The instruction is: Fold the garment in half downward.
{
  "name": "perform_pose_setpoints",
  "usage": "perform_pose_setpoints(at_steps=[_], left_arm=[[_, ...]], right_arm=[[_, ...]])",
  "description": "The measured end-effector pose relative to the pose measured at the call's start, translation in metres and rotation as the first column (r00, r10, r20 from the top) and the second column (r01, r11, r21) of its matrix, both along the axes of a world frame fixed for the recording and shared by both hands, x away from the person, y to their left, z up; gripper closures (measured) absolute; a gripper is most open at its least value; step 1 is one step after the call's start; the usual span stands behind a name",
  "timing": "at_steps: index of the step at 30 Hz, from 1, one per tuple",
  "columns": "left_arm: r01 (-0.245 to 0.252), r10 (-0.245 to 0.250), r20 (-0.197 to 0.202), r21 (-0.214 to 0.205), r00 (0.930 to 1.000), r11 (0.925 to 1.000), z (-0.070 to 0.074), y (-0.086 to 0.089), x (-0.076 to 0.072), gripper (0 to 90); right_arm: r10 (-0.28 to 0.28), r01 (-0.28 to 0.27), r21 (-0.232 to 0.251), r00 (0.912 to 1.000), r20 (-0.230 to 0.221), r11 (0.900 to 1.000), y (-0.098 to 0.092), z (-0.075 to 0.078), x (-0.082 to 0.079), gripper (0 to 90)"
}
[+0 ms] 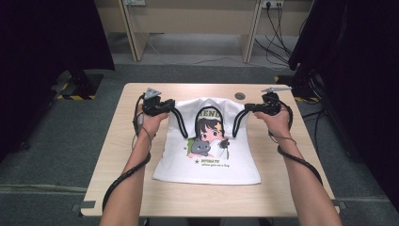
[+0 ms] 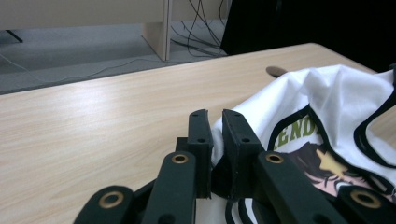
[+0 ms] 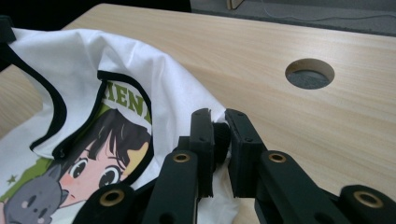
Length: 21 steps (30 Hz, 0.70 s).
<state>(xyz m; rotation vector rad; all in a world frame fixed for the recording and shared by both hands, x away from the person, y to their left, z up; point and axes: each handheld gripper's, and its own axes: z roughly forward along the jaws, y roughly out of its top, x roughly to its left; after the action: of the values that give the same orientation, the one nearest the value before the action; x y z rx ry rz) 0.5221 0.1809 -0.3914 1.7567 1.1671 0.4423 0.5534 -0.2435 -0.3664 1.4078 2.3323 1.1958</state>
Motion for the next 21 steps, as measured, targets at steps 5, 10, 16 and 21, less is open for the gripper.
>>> perform_pose_setpoints(at_steps=[5, 10, 16, 21], left_arm=[[0.002, -0.001, -0.044, 0.023, 0.9990, 0.9997, -0.015, 0.003, -0.004, 81.7], [0.004, -0.001, -0.067, 0.050, 0.9977, 0.9988, -0.025, 0.005, -0.007, 81.7], [0.019, -0.012, -0.082, 0.086, 0.9965, 0.9961, -0.031, 0.005, -0.012, 81.7], [0.033, -0.023, -0.090, 0.108, 0.9957, 0.9936, -0.037, 0.004, -0.018, 81.7]], right_arm=[[0.021, -0.021, -0.034, 0.9997, -0.010, 0.9992, 0.000, -0.010, -0.004, 82.1], [0.028, -0.029, -0.028, 0.9989, -0.037, 0.9992, 0.000, -0.026, -0.011, 82.0], [0.041, -0.043, -0.042, 0.9979, -0.049, 0.9982, 0.000, -0.035, -0.018, 81.9], [0.064, -0.066, -0.042, 0.9968, -0.047, 0.9969, 0.001, -0.040, -0.026, 81.7]])
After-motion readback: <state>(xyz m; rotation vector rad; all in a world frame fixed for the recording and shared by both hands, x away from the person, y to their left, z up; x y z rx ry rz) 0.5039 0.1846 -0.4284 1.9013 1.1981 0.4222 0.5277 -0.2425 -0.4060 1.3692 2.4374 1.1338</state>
